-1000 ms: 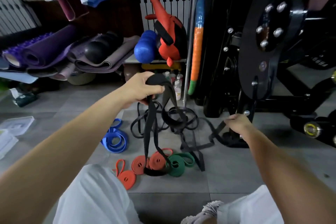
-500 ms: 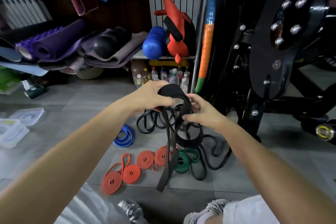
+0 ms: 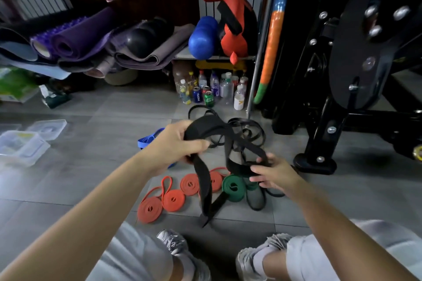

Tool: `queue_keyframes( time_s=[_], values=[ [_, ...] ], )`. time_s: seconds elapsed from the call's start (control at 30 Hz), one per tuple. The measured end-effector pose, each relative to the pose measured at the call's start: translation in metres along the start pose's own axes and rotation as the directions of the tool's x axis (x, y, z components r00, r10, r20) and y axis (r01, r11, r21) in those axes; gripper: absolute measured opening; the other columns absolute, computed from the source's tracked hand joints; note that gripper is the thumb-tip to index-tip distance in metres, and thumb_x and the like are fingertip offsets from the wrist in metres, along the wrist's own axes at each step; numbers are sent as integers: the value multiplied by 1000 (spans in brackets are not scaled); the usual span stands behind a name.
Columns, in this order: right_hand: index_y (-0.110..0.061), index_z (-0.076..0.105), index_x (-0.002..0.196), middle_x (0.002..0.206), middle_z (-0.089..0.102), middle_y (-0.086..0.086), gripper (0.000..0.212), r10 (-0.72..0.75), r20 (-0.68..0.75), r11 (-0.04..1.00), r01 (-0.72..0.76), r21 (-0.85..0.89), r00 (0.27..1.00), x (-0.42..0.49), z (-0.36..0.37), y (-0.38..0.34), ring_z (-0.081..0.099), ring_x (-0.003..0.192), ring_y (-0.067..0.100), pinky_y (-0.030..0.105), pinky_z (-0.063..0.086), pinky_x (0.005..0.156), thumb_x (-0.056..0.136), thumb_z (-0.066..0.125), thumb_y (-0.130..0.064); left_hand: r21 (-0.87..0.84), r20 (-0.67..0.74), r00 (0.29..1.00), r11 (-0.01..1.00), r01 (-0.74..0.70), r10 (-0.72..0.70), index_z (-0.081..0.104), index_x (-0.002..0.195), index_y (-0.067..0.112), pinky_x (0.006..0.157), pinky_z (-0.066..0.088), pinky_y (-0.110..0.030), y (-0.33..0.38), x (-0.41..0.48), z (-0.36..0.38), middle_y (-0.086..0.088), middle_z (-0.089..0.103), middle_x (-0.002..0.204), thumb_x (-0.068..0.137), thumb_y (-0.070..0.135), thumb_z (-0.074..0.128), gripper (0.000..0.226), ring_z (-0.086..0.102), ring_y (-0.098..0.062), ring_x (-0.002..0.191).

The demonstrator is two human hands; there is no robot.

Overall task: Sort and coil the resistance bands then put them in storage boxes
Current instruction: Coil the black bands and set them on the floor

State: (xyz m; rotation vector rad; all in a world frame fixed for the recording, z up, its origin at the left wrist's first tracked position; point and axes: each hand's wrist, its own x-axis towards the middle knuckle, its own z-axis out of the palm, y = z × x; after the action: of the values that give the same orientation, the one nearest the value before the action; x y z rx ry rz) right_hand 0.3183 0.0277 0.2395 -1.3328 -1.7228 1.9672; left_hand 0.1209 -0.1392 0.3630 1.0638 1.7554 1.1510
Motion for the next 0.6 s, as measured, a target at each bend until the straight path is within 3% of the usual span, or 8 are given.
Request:
queue_keyframes(
  time_s=[0.07, 0.13, 0.3, 0.4, 0.47, 0.53, 0.6],
  values=[
    [-11, 50, 98, 76, 62, 11, 27, -31, -29, 998, 32, 52, 999, -5, -6, -2, 67, 62, 17, 21, 41, 48, 82, 67, 2, 125, -18, 995, 987, 103, -101, 52, 86, 8, 61, 54, -40, -19, -1, 2, -9, 53, 71, 84, 0, 62, 13, 55, -20, 66],
    [-5, 51, 99, 74, 59, 15, 25, -57, -22, 998, 57, -11, 998, -9, -11, -8, 60, 58, 17, 21, 38, 48, 82, 64, 7, 186, -45, 975, 957, 221, -216, 50, 89, 7, 76, 53, -51, -39, 1, 4, -12, 50, 76, 83, -1, 59, 13, 55, -23, 71],
    [-15, 61, 90, 81, 67, -2, 15, -69, 42, 971, 77, -225, 997, -18, -23, -26, 60, 64, 8, 22, 43, 56, 80, 72, -13, 30, -87, 912, 914, 404, -400, 53, 95, 8, 74, 59, -42, -76, 12, 1, -7, 52, 73, 80, -1, 54, 17, 56, -15, 63],
    [-18, 62, 101, 84, 65, -9, 23, -179, -3, 928, 168, -333, 984, -24, -28, -41, 59, 68, 2, 18, 45, 57, 81, 70, -9, 119, -99, 878, 871, 477, -468, 52, 93, 7, 63, 56, -35, -95, 17, -6, -11, 50, 75, 79, 1, 56, 16, 54, -20, 68],
    [-17, 64, 103, 88, 65, -4, 28, -306, 7, 858, 279, -431, 952, -28, -28, -54, 59, 72, 3, 15, 46, 62, 79, 69, -4, 300, -73, 862, 814, 498, -501, 50, 91, 5, 54, 44, -28, -104, 15, -6, -9, 47, 72, 78, 2, 59, 17, 49, -18, 63],
    [-20, 65, 102, 85, 66, -7, 30, -402, 58, 779, 374, -503, 914, -33, -23, -67, 60, 72, 0, 18, 47, 68, 77, 71, -4, 553, -52, 844, 688, 470, -535, 49, 113, 4, 67, 45, -29, -112, 14, -2, -9, 53, 93, 76, 12, 67, 42, 54, -20, 81],
    [-23, 63, 101, 80, 64, -14, 32, -427, 116, 738, 420, -529, 897, -39, -11, -77, 55, 53, -6, 12, 44, 56, 74, 73, -8, 655, -65, 868, 635, 408, -492, 31, 140, 10, 93, 45, -33, -109, 12, 7, -9, 39, 132, 73, 30, 75, 82, 48, -24, 115]
  ],
)
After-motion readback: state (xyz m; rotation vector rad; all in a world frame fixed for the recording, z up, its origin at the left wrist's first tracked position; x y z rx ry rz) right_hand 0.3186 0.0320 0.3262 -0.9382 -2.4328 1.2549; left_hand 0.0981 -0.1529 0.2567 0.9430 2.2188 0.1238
